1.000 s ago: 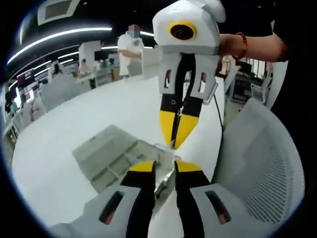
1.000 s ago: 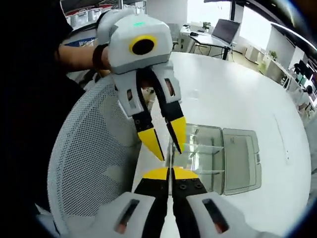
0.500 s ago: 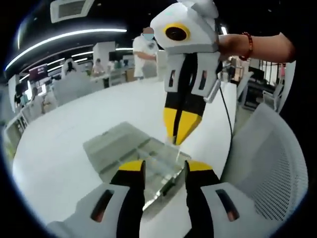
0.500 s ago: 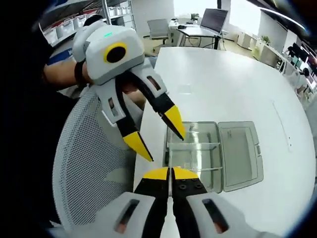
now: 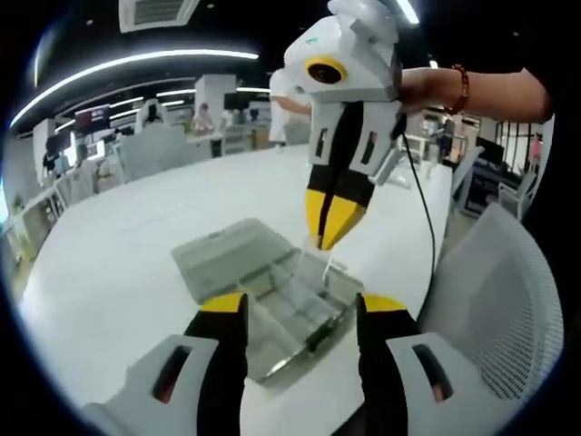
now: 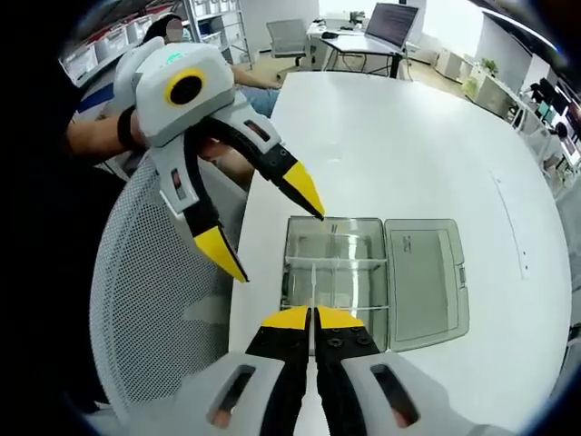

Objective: Insert the divider into the dual guide fixture by aligning both edges with the guide slots and pushing it downward to the bottom, including one-sided entry, uneven engagement, binding, and posture correction.

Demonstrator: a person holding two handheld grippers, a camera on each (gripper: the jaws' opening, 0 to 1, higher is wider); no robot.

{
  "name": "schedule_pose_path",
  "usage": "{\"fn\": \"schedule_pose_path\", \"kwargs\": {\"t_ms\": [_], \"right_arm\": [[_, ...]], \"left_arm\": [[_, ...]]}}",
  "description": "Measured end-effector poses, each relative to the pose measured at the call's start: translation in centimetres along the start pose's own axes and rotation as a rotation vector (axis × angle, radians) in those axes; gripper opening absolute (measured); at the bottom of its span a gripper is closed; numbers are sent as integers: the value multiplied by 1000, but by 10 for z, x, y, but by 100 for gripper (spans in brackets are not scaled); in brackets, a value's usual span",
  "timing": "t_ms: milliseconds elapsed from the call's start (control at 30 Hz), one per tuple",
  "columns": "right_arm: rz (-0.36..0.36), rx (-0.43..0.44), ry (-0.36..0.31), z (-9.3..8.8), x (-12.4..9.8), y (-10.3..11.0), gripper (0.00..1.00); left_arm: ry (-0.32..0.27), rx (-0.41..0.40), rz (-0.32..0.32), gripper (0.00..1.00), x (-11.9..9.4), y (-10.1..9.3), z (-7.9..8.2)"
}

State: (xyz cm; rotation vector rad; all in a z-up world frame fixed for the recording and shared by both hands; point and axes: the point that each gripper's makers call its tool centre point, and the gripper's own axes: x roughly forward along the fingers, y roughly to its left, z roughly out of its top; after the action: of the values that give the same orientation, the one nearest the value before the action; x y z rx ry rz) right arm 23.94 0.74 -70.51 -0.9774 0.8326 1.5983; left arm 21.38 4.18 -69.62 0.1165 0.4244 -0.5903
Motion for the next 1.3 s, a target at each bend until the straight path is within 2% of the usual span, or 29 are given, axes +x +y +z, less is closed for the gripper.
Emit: {"fn": "schedule_pose_path", "kwargs": {"t_ms": [133, 400, 567, 767, 1033, 1300], "right_arm": [[5, -6, 9, 2, 0, -4, 0], [11, -42, 53, 6, 6, -13, 0], [16, -65, 75, 5, 11, -13, 0], [11, -72, 87, 3, 12, -17, 0], [9, -81, 77, 7, 15, -18, 0], [27, -83, 101, 5, 22, -16, 0]], "left_arm": [[-30, -16, 10, 50, -2, 3, 6], [-40, -18, 18, 54, -4, 4, 6], [-54, -37, 39, 69, -4, 8, 6], [-60, -42, 48, 74, -5, 10, 6], [-56, -44, 50, 74, -4, 10, 4], [-61, -53, 56, 74, -5, 11, 4]]}}
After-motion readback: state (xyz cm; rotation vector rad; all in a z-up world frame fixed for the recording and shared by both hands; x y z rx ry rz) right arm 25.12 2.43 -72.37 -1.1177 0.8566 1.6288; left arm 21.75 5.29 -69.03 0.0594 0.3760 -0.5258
